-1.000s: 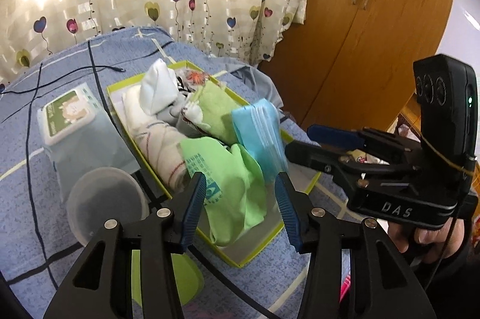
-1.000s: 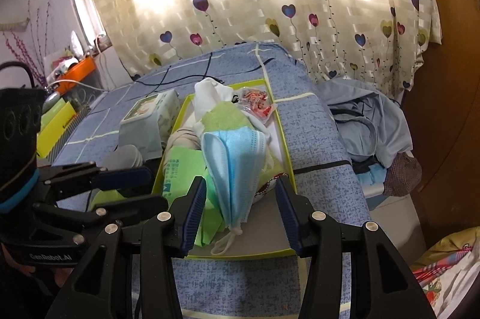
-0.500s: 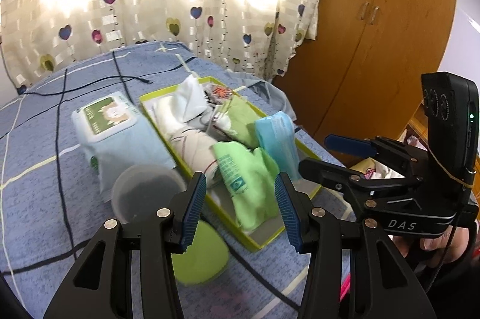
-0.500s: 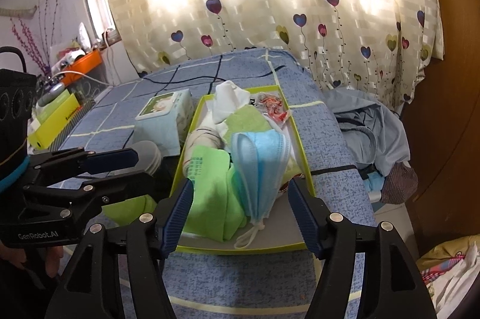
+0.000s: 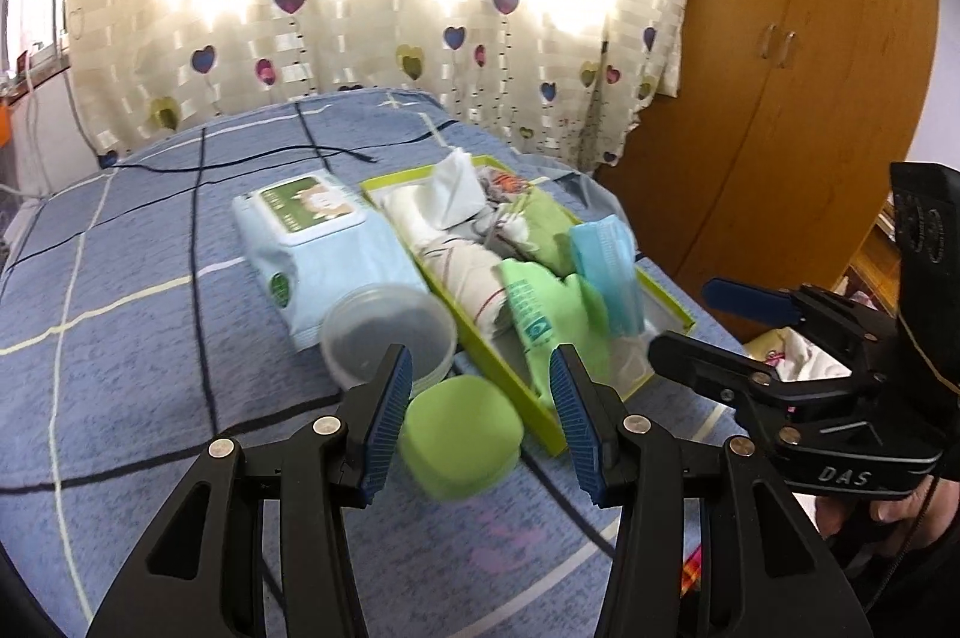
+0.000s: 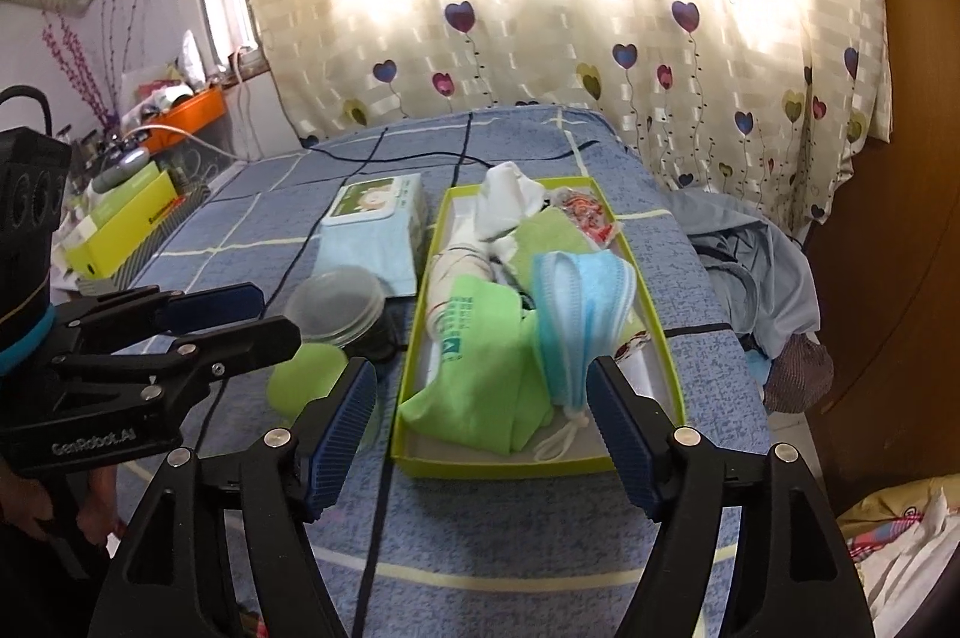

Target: Organize soft objects

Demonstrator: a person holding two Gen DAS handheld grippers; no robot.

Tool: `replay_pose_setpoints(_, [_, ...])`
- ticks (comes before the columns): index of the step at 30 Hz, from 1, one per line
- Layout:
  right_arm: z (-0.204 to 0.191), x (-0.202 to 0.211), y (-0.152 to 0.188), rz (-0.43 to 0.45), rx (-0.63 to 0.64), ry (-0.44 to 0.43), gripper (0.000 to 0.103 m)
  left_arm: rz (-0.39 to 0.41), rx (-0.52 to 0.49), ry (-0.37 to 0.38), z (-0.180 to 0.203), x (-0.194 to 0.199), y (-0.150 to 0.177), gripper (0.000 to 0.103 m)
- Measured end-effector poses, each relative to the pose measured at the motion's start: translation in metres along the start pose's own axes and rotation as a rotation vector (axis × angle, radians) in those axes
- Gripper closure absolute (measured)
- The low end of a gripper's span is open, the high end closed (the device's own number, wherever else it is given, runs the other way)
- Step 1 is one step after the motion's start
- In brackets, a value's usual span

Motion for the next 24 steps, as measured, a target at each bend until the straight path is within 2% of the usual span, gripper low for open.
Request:
replay_pose_setpoints(9, [-0.013, 0.011, 0.008, 0.004, 0.019, 0.003, 0.030, 0.003, 0.014, -0.026, -0.004, 0.012, 0.011, 0.054])
replay_pose_setpoints(13, [-0.016, 0.014, 0.010, 0.007, 0.026, 0.000, 0.030, -0.022, 0.045, -0.016, -0.004, 0.009, 0.016, 0.054])
replay_pose_setpoints(17, [-0.018, 0.012, 0.011, 0.000, 0.026, 0.000, 0.030, -0.041, 0.058, -0.046, -0.007, 0.005, 0.021, 0.054])
replay_pose_setpoints(24, [-0.017, 0.004, 0.012, -0.022, 0.026, 0.004, 0.030, -0.043, 0.054, -0.047, -0.005, 0.001, 0.020, 0.054])
Point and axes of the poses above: each gripper's, at about its wrist camera, not at the fingertips, and x roughly against the way its jaws point, z to its right, y to its underside, the point moved 7 cm from there along -x, roughly the way its jaws point, and after that the axes turned 6 degrees about -z, right-handed, at the moved point
